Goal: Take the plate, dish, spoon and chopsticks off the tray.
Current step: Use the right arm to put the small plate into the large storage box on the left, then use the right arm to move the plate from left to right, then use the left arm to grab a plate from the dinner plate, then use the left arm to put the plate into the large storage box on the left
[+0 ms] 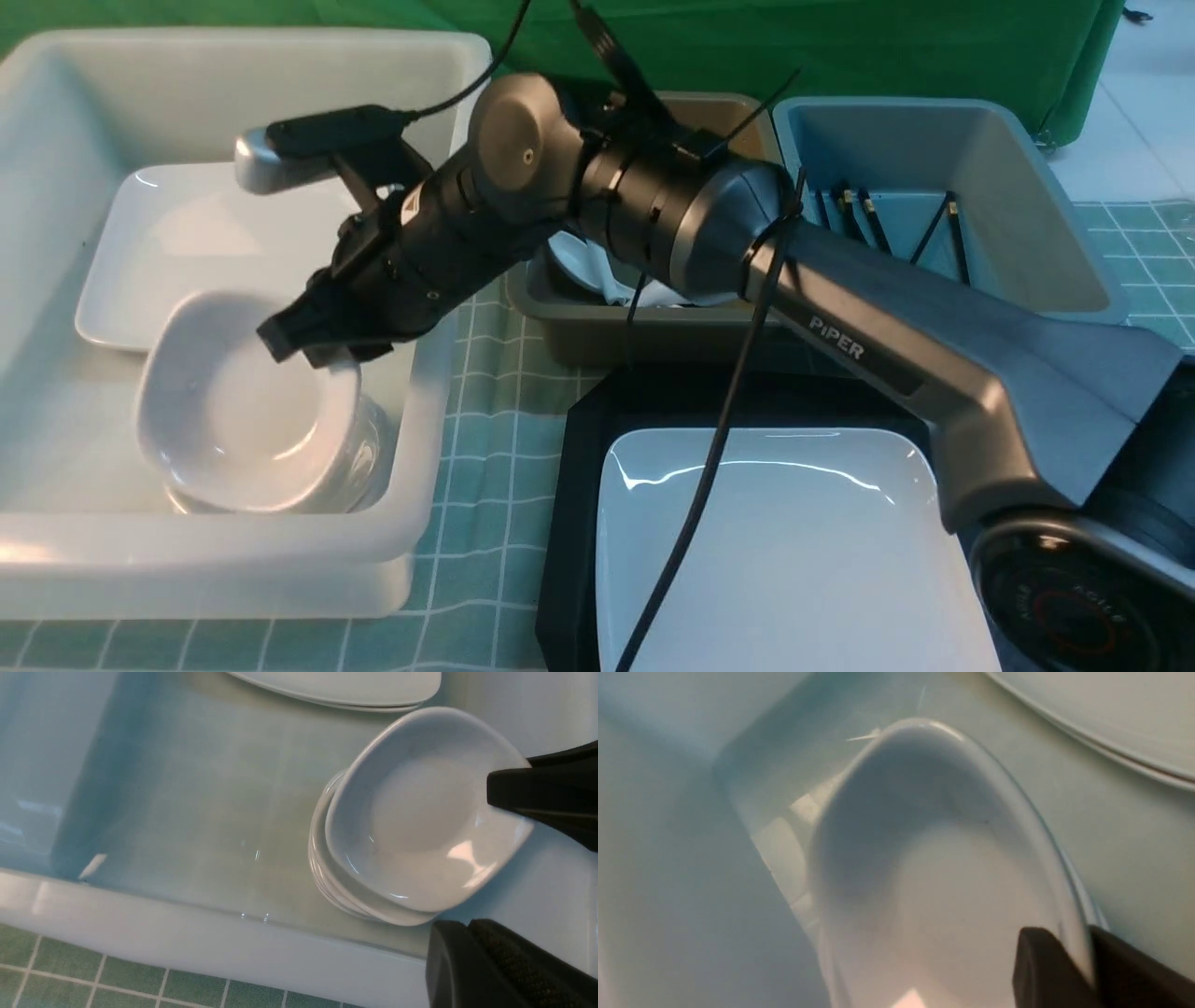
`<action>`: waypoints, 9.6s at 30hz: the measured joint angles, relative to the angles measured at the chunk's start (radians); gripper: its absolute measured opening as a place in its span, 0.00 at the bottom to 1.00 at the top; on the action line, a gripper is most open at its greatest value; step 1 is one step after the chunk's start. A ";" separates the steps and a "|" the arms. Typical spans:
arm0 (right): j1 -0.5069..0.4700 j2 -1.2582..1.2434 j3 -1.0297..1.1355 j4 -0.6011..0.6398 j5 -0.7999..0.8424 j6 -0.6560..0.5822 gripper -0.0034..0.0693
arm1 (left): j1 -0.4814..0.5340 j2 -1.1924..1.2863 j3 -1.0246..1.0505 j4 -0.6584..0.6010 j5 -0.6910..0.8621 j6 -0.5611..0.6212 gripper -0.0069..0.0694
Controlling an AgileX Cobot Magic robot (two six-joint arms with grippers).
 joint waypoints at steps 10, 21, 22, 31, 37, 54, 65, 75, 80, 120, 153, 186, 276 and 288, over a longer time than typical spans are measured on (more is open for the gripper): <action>-0.008 -0.037 -0.009 -0.074 0.122 0.002 0.54 | 0.000 0.000 0.000 -0.005 0.000 0.022 0.10; -0.238 -0.461 0.145 -0.442 0.416 0.139 0.15 | 0.000 0.000 0.000 -0.192 -0.077 0.161 0.10; -0.244 -0.471 0.145 -0.442 0.416 0.139 0.15 | 0.000 0.000 0.000 -0.192 -0.077 0.161 0.10; -0.630 -0.840 1.011 -0.458 0.331 0.214 0.41 | -0.001 0.054 0.019 -0.417 -0.088 0.338 0.10; -0.665 -0.781 1.286 -0.382 0.075 0.218 0.73 | -0.036 0.134 0.032 -0.516 -0.094 0.425 0.10; -0.567 -0.590 1.307 -0.207 -0.080 0.137 0.56 | -0.515 0.294 0.033 -0.310 -0.188 0.153 0.10; -0.610 -0.613 1.307 -0.179 -0.086 0.139 0.30 | -0.518 0.299 0.033 -0.306 -0.204 0.146 0.10; -0.816 -0.655 1.307 -0.206 -0.081 0.141 0.23 | -0.518 0.303 0.033 -0.318 -0.221 0.146 0.10; -0.844 -0.650 1.307 -0.276 -0.081 0.169 0.46 | -0.551 0.310 0.033 -0.345 -0.233 0.151 0.10; -0.845 -1.253 1.313 -0.310 0.067 0.137 0.41 | -0.902 1.085 -0.282 -0.241 -0.430 -0.288 0.91; -0.845 -1.253 1.315 -0.310 0.050 0.135 0.41 | -0.897 1.081 -0.292 -0.268 -0.457 -0.195 0.19; -0.845 -1.253 1.315 -0.311 0.032 0.135 0.41 | -0.717 0.830 -0.291 -0.323 -0.286 -0.014 0.12; -0.845 -1.253 1.316 -0.315 0.023 0.132 0.41 | -0.801 1.092 -0.293 -0.511 -0.392 0.090 0.26; -0.845 -1.253 1.316 -0.315 0.023 0.132 0.41 | -0.751 0.937 -0.291 -0.467 -0.361 0.128 0.12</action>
